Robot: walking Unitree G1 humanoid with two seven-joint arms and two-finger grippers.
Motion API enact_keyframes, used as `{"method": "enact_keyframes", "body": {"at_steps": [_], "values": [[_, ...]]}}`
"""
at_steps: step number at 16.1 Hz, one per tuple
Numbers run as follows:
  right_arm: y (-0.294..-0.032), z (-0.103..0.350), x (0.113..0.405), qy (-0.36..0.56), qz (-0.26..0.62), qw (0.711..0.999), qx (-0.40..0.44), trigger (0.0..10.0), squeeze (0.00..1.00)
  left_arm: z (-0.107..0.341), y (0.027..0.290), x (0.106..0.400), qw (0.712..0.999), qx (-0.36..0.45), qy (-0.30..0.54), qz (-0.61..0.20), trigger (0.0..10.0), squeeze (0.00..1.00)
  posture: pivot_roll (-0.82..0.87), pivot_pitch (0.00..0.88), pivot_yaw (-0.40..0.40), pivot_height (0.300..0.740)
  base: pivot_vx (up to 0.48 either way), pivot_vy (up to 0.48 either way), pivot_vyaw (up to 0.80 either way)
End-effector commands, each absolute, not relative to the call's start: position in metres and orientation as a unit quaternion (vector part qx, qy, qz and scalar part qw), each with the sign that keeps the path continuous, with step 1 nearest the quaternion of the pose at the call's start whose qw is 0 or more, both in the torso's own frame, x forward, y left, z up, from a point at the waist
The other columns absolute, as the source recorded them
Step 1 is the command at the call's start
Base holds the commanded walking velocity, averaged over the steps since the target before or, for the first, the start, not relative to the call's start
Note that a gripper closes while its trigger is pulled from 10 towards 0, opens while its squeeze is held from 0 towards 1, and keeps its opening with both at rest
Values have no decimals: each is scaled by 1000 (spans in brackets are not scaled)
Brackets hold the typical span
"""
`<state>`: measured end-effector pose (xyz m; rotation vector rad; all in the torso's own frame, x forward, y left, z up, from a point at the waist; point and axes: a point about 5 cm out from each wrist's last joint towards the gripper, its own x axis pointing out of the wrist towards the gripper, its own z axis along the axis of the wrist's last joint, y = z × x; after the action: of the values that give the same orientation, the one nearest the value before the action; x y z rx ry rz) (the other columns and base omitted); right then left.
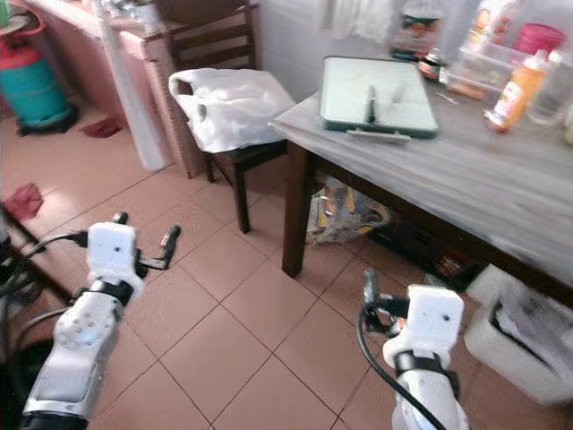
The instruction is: Setting the table
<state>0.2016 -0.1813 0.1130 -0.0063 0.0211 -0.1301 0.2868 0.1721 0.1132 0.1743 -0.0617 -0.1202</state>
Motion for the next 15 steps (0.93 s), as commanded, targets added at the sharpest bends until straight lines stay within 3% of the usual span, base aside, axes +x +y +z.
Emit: {"method": "enact_keyframes", "body": {"at_steps": [1, 3, 8, 10, 12, 15], "values": [[-180, 113, 202, 15, -60, 998, -3, 10000, 0, 108, 176, 285, 994, 96, -19, -53, 10000, 0, 90, 80, -48, 740, 0, 0, 800], [-180, 112, 205, 17, -56, 998, -4, 10000, 0, 107, 181, 283, 994, 101, -13, -37, 10000, 0, 102, 81, -57, 740, 0, 0, 709], [-180, 107, 204, 28, -50, 998, 2, 10000, 0, 102, 209, 270, 987, 159, 7, 16, 10000, 0, 118, 89, -49, 740, 0, 0, 0], [-184, 107, 205, 29, -57, 998, 1, 10000, 0, 110, 221, 260, 983, 178, -21, 44, 10000, 0, 119, 92, -43, 740, 0, 0, 0], [-186, 108, 207, 24, -61, 998, 2, 10000, 0, 123, 203, 271, 988, 140, -59, -5, 10000, 0, 122, 90, -45, 740, 0, 0, 0], [-185, 107, 205, 27, -58, 998, 0, 10000, 0, 115, 187, 273, 992, 112, -33, -55, 10000, 0, 111, 90, -42, 740, 0, 0, 0]]}}
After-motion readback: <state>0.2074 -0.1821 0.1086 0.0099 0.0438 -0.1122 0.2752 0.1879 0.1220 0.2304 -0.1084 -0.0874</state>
